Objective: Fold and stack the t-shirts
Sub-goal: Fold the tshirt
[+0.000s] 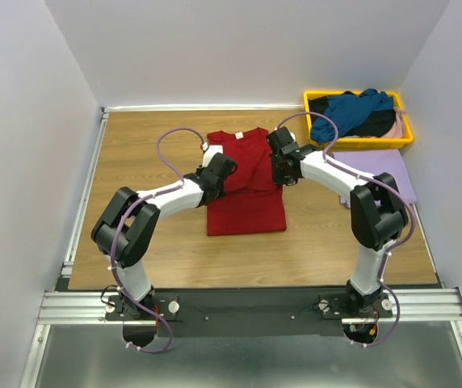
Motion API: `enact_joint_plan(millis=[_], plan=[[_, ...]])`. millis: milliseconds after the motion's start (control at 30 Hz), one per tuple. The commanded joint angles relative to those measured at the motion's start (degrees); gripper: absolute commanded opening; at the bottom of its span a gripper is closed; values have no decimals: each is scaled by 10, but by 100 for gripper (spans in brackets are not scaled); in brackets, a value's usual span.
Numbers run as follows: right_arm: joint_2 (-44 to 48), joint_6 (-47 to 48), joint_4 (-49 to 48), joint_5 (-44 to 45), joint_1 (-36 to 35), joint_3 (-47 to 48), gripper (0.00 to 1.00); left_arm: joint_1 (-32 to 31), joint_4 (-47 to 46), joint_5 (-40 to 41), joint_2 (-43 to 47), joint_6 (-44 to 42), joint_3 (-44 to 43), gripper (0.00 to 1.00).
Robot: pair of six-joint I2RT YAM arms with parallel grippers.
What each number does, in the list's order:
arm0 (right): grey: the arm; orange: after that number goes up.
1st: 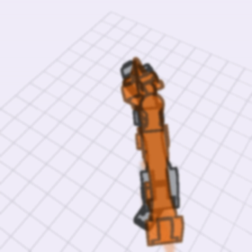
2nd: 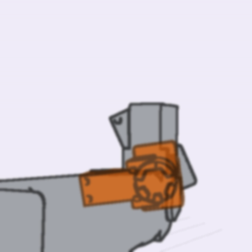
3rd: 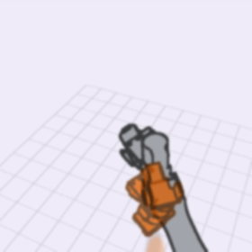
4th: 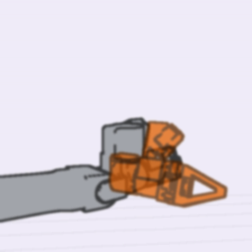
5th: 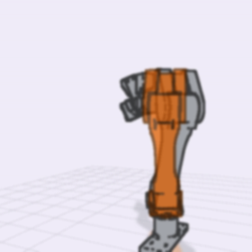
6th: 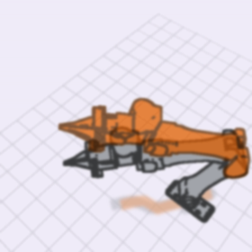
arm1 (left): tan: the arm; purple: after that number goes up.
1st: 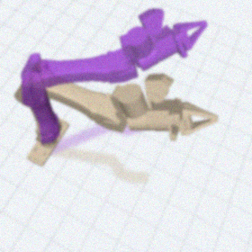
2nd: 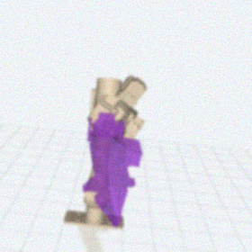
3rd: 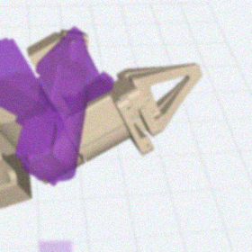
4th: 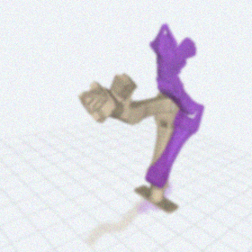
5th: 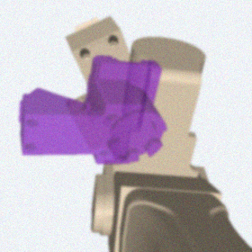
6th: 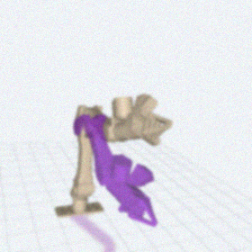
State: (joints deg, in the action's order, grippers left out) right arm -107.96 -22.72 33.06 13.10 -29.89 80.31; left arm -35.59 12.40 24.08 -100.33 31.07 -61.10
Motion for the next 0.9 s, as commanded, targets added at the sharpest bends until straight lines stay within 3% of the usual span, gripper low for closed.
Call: enact_joint_plan(millis=[0,33,233,333,433,867], plan=[[2,15,-15,-16,4,15,34,4,-11,38,20,7,-7,49],[8,15,-15,-18,4,15,38,4,-9,42,29,11,-4,58],[85,-6,-35,-35,-2,-32,41,-11,8,27,118,44,32,59],[114,-12,-83,-75,-11,-83,36,-42,4,18,166,75,62,55],[117,-23,-128,-121,-23,-114,29,-83,-14,-17,188,94,96,42],[21,-68,-222,-166,-68,-119,26,-154,-76,-85,88,144,206,36]])
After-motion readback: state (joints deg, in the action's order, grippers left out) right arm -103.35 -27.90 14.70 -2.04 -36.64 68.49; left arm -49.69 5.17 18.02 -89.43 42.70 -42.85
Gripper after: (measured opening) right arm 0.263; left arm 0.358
